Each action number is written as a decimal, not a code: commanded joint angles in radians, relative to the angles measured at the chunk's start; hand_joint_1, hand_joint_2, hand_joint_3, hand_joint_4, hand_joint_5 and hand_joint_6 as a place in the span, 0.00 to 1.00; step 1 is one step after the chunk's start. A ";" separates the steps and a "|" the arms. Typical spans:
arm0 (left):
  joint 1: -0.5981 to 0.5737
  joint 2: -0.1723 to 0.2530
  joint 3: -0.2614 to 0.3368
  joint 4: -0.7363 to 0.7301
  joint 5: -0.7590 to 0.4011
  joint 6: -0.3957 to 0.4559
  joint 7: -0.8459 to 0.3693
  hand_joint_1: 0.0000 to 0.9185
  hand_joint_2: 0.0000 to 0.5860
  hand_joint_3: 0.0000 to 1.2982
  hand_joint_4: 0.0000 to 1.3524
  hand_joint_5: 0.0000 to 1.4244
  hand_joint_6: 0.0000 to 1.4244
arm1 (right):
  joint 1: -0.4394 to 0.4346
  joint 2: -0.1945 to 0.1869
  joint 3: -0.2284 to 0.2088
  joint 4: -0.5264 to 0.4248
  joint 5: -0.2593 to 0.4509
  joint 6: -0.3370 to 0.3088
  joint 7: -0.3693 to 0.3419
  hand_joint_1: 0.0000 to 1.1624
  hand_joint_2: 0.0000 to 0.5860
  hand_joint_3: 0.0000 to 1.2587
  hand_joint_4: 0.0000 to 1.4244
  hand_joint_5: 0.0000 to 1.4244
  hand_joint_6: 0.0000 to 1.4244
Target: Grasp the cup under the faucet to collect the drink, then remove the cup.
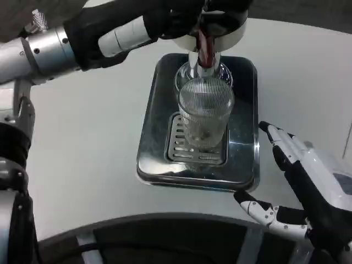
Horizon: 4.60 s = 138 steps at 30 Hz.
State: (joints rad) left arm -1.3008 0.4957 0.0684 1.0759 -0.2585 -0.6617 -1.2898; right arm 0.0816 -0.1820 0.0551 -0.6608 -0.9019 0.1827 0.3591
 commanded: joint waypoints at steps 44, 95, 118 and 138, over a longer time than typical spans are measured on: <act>0.076 0.054 -0.133 0.068 0.122 -0.199 0.016 0.00 0.09 0.11 0.06 0.11 0.07 | -0.293 -0.186 -0.052 0.280 0.430 0.144 -0.030 0.48 0.40 0.00 0.00 0.00 0.00; 0.074 0.061 -0.133 0.075 0.126 -0.200 0.038 0.00 0.11 0.11 0.06 0.11 0.07 | -0.579 -0.164 0.033 0.566 0.575 0.088 -0.094 0.52 0.33 0.00 0.00 0.00 0.00; 0.074 0.059 -0.128 0.072 0.133 -0.197 0.050 0.00 0.11 0.12 0.07 0.11 0.07 | -0.605 -0.151 0.073 0.591 0.603 0.084 -0.095 0.51 0.32 0.00 0.00 0.00 0.00; 0.082 0.065 -0.115 0.066 0.127 -0.189 0.051 0.00 0.12 0.12 0.07 0.12 0.08 | -0.631 -0.128 0.076 0.634 0.602 0.077 -0.117 0.51 0.32 0.00 0.00 0.00 0.00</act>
State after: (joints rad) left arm -1.2757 0.5638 -0.0156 1.1255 -0.1950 -0.8774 -1.2055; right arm -0.5436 -0.3179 0.1276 -0.0378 -0.3058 0.2797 0.2496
